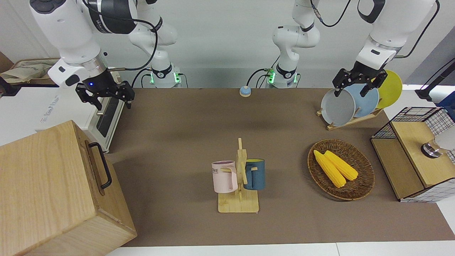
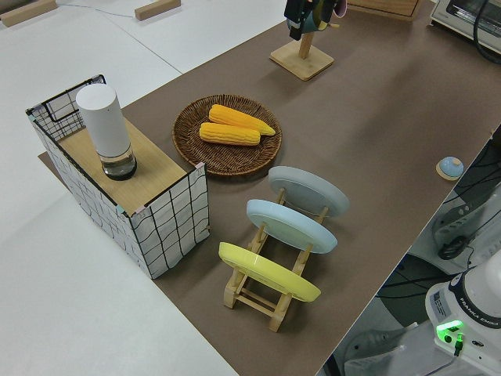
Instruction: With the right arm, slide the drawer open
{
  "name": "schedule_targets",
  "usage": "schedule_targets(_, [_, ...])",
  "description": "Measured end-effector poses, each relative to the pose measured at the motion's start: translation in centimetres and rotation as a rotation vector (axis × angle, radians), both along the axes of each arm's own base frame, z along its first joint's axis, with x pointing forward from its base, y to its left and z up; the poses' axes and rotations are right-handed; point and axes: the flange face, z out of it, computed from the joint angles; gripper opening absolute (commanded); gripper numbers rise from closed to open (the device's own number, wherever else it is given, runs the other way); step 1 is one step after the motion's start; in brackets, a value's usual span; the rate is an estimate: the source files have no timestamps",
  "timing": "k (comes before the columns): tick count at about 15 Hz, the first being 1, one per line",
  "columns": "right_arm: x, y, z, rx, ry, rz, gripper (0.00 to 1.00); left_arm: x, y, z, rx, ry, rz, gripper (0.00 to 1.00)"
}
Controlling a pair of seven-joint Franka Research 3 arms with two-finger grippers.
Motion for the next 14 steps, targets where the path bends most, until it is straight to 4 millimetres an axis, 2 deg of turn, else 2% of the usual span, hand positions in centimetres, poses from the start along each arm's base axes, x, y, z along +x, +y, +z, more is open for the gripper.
schedule_targets(8, [-0.01, -0.85, 0.02, -0.003, 0.000, -0.014, 0.990, 0.00, 0.00, 0.00, 0.000, 0.000, 0.000, 1.00])
schedule_targets(14, [-0.01, -0.37, 0.02, -0.002, 0.000, -0.005, 0.985, 0.00, 0.00, 0.00, 0.000, 0.000, 0.000, 1.00])
